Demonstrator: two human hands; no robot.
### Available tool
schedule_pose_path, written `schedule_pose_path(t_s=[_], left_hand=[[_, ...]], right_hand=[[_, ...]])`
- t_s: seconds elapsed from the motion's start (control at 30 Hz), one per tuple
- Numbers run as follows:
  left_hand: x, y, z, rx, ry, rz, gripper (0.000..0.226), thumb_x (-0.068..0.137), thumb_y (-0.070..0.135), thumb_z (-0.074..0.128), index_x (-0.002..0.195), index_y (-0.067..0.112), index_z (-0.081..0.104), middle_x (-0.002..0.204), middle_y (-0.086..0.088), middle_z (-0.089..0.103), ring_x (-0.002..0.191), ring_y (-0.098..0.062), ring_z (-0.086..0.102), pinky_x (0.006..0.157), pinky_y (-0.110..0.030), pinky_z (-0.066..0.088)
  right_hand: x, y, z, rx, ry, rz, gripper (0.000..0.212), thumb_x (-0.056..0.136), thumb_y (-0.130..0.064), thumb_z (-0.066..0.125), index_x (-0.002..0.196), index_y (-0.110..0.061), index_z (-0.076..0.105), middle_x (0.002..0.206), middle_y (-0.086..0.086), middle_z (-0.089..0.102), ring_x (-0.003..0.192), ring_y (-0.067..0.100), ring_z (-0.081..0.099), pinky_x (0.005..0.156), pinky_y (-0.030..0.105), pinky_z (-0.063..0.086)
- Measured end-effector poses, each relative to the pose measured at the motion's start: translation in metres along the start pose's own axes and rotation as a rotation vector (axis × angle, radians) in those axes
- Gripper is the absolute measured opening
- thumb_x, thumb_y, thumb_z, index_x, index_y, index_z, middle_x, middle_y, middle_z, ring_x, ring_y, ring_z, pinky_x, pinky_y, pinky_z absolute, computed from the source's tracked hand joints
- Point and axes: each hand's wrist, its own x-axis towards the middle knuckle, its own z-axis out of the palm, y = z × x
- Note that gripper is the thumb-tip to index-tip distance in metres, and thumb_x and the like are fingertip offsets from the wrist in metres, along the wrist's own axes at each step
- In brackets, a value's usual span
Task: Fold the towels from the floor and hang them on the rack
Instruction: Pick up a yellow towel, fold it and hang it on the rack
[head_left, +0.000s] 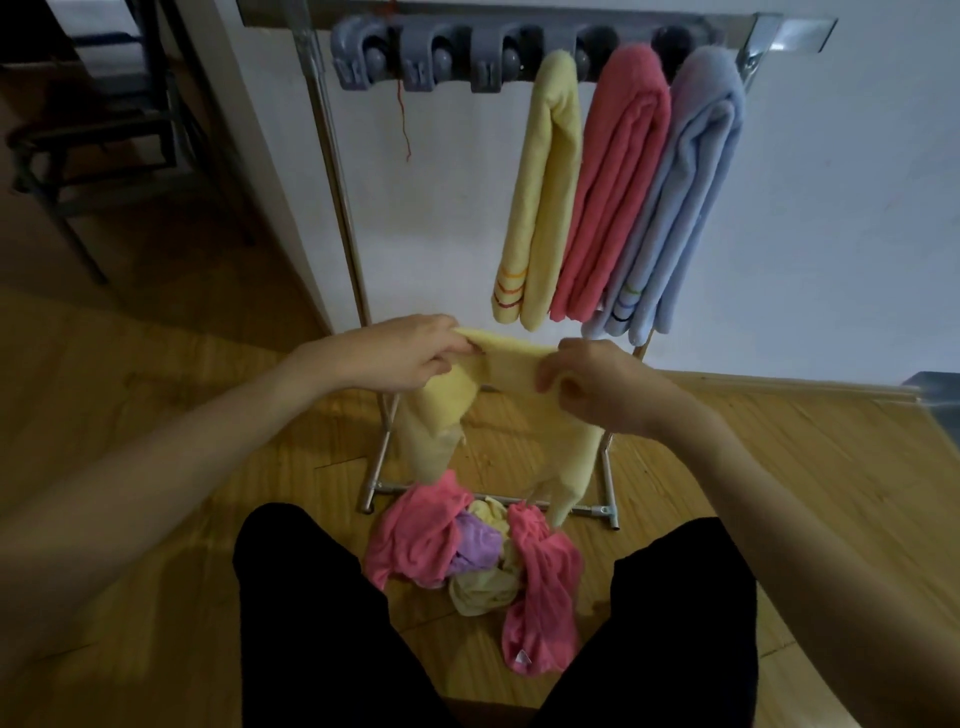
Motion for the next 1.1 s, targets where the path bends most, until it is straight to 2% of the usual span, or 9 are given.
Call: schedule_pose_path(t_s=[0.1,0.2,0.43,0.53,0.6,0.7,0.87,1.0,1.1], left_hand=[[-0.004,0.01,-0.006,0.047,0.151,-0.025,0.054,0.09,0.006,0.054,0.14,0.023,0.04,0.113,0.001,0.043,0.092,-0.014,0.051,0.076,-0.031,0.048],[0.002,0.018,-0.015,0.133,0.402,-0.088,0.064,0.083,0.0,0.057,0.14,0.021,0.036,0.109,-0.003,0.041,0.087,-0.016,0.048,0.064,-0.025,0.043],[0.033,0.031,-0.054,0.322,0.86,-0.205,0.051,0.078,0.004,0.057,0.128,0.011,0.047,0.103,-0.013,0.044,0.09,-0.029,0.047,0.078,-0.038,0.043],[0.05,0.03,-0.079,0.366,0.899,-0.227,0.054,0.077,0.004,0.057,0.129,0.01,0.045,0.111,-0.015,0.043,0.096,-0.031,0.047,0.083,-0.039,0.042],[0.061,0.025,-0.097,0.396,0.92,-0.232,0.058,0.078,0.003,0.058,0.133,0.011,0.041,0.118,-0.017,0.043,0.099,-0.032,0.048,0.084,-0.04,0.043],[0.076,0.02,-0.125,0.425,0.941,-0.227,0.063,0.075,-0.003,0.061,0.133,0.011,0.041,0.121,-0.018,0.042,0.101,-0.035,0.049,0.07,-0.036,0.042],[0.106,0.005,-0.164,0.458,0.895,-0.144,0.051,0.075,-0.006,0.061,0.123,0.006,0.046,0.123,-0.015,0.041,0.102,-0.034,0.049,0.056,-0.039,0.045],[0.134,-0.008,-0.179,0.481,0.917,-0.176,0.037,0.079,0.006,0.066,0.113,0.008,0.05,0.125,-0.012,0.043,0.099,-0.033,0.05,0.056,-0.037,0.038],[0.146,-0.014,-0.174,0.483,0.884,-0.172,0.033,0.077,0.0,0.061,0.108,0.006,0.051,0.123,-0.014,0.044,0.099,-0.034,0.05,0.056,-0.039,0.035]], right_hand=[[0.009,-0.001,-0.016,-0.087,0.261,0.024,0.036,0.079,0.001,0.051,0.107,-0.012,0.07,0.091,-0.001,0.053,0.08,0.021,0.058,0.067,0.031,0.047],[0.02,-0.006,-0.029,-0.081,0.484,0.08,0.034,0.081,-0.001,0.05,0.108,-0.009,0.069,0.094,0.003,0.057,0.078,0.024,0.06,0.064,0.042,0.052],[0.059,-0.006,-0.067,-0.108,0.818,0.141,0.019,0.086,-0.016,0.059,0.102,-0.007,0.065,0.095,0.009,0.057,0.075,0.019,0.051,0.06,0.035,0.045],[0.079,-0.001,-0.088,-0.158,0.919,0.159,0.023,0.086,-0.004,0.053,0.108,-0.009,0.059,0.105,0.012,0.054,0.079,0.025,0.053,0.057,0.037,0.043],[0.089,0.002,-0.102,-0.221,0.976,0.173,0.032,0.084,0.003,0.048,0.111,-0.01,0.058,0.107,0.012,0.053,0.085,0.024,0.052,0.058,0.031,0.032],[0.104,0.005,-0.121,-0.25,1.051,0.177,0.038,0.08,0.006,0.046,0.111,-0.01,0.062,0.107,0.011,0.055,0.096,0.027,0.048,0.067,0.026,0.021],[0.135,0.01,-0.139,-0.204,1.157,0.114,0.049,0.077,-0.016,0.026,0.104,-0.009,0.066,0.117,0.008,0.061,0.092,0.033,0.05,0.074,0.035,0.035],[0.174,0.027,-0.134,-0.325,1.158,0.206,0.03,0.08,-0.01,0.053,0.108,-0.012,0.064,0.137,0.004,0.053,0.109,0.028,0.042,0.087,0.039,0.036],[0.19,0.047,-0.116,-0.322,1.117,0.066,0.025,0.086,-0.009,0.057,0.11,-0.007,0.063,0.145,0.01,0.045,0.129,0.029,0.037,0.102,0.041,0.027]])
